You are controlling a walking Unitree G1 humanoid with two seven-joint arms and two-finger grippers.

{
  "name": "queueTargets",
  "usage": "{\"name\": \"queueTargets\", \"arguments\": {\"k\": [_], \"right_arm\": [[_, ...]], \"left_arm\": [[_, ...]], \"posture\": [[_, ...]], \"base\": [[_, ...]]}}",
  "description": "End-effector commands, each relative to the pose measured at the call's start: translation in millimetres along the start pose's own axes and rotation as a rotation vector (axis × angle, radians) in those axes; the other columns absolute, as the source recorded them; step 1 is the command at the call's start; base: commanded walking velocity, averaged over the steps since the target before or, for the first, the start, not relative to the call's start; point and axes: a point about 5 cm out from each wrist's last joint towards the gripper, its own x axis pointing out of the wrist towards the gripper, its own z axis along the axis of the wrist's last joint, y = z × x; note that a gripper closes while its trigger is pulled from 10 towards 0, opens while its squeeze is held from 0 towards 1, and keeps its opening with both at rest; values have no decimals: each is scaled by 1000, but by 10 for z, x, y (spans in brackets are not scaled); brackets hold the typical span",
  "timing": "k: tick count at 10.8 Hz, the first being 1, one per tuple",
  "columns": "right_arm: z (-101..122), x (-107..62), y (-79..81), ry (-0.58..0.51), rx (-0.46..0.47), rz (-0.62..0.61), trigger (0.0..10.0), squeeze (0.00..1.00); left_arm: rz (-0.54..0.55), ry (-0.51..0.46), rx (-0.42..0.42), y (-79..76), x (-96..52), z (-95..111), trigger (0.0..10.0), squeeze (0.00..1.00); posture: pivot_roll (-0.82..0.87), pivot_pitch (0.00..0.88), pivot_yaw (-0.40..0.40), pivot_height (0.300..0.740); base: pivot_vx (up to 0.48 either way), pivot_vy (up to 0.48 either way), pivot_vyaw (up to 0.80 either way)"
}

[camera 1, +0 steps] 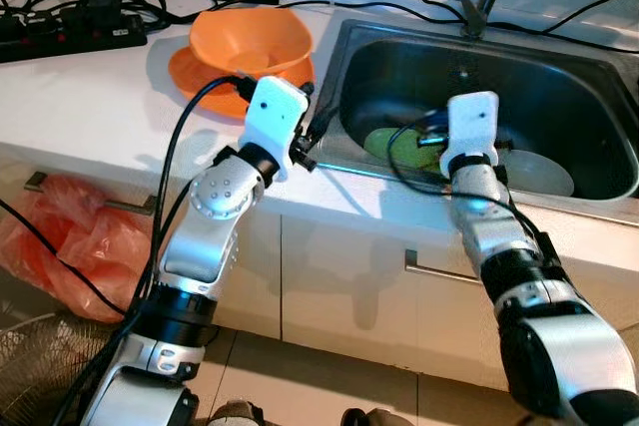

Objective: Kitchen organization

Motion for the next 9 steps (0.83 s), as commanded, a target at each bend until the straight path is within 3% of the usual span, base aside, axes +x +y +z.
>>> {"name": "queueTargets", "arguments": {"k": [1,5,6,7,9], "right_arm": [[-11,24,-18,39,45,0,10000,0],[-79,32,31,128,121,46,10000,0],[-95,28,40,139,132,56,10000,655],[-110,22,51,147,137,61,10000,1000],[-111,21,50,149,141,60,10000,1000]], "left_arm": [[-19,30,-3,-68,-3,-55,10000,0],[-23,60,-4,-96,-10,-103,10000,0],[-21,64,-6,-98,-11,-109,10000,0],[-16,68,-5,-94,-10,-115,10000,0],[-1,74,-3,-73,-10,-119,10000,0]], "posture": [[82,96,-62,740],[84,97,-61,740],[84,97,-61,740],[84,97,-61,740],[84,97,-61,740]], "base": [[0,0,0],[0,0,0],[0,0,0],[0,0,0],[0,0,0]]}}
